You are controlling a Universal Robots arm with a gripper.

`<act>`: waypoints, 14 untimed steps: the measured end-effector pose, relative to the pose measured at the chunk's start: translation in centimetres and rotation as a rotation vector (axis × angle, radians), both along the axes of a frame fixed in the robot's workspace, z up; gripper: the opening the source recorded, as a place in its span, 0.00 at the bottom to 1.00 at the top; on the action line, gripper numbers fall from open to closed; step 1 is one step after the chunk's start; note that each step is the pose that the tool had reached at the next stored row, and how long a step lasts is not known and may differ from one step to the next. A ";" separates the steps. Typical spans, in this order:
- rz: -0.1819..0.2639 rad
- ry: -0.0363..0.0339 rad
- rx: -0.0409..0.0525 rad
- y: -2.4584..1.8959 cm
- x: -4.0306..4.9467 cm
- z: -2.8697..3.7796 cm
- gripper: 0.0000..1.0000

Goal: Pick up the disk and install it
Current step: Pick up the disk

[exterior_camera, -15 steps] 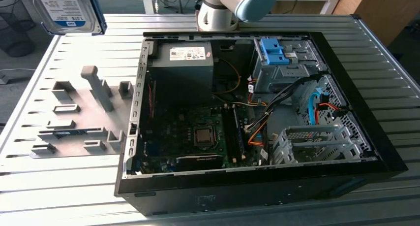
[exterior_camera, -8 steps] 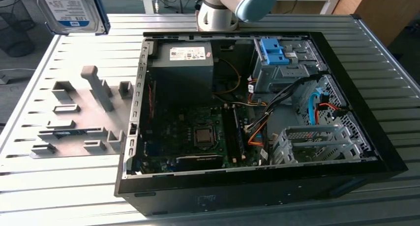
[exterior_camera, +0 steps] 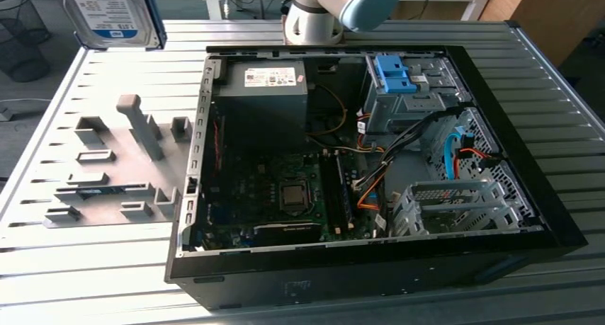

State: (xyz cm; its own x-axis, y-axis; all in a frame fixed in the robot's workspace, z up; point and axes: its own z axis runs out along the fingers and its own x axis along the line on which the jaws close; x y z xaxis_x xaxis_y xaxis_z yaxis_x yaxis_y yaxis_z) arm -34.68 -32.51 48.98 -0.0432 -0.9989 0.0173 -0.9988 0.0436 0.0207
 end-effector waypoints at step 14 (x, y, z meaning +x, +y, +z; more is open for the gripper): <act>0.000 0.0000 0.0000 0.00 3.40 0.00 0.37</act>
State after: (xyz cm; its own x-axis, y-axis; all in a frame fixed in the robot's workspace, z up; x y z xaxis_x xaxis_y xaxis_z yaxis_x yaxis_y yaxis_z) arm -31.29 -32.51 48.98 -0.0431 -0.9989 0.0174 -0.9988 0.0435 0.0208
